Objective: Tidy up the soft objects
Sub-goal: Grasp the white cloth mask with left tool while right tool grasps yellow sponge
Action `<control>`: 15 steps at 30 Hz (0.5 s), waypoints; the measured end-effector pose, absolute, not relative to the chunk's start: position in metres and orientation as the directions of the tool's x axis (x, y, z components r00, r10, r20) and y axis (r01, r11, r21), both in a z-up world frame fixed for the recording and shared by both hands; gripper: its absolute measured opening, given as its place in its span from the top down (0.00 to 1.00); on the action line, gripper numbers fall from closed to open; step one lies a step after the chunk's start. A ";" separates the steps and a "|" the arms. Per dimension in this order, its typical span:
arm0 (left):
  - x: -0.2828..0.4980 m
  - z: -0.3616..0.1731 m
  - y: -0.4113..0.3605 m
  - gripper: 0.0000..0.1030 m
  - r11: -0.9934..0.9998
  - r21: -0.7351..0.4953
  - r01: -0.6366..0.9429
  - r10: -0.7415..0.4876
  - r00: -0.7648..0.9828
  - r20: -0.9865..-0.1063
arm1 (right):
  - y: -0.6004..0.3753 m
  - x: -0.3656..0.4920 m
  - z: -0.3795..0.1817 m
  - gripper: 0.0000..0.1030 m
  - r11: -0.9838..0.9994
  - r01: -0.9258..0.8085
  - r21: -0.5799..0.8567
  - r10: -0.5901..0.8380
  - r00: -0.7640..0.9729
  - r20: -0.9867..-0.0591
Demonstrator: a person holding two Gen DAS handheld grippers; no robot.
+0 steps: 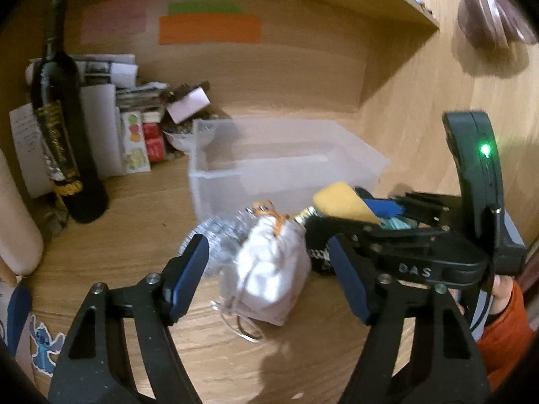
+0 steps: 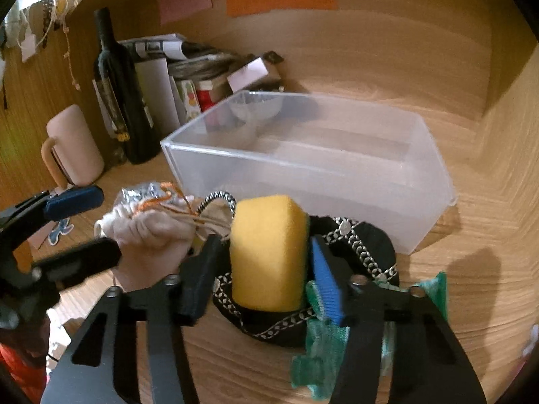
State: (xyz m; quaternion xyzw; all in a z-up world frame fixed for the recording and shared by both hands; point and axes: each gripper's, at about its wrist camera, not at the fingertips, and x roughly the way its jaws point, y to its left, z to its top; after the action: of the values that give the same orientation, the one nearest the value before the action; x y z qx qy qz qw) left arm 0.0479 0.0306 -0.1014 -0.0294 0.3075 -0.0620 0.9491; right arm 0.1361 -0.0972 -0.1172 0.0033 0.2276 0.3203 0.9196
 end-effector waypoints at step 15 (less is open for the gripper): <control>0.051 -0.108 0.029 0.83 0.991 -0.112 0.078 -0.130 0.784 -0.607 | -0.129 0.112 -0.096 0.65 0.796 -0.584 0.163 0.603 0.739 -0.301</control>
State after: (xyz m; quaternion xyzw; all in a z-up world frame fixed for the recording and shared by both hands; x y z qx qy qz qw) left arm 0.0512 0.0291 -0.1079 -0.0403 0.3243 -0.0552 0.9435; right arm 0.1115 -0.1291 -0.0962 0.0289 0.1712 0.3185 0.9319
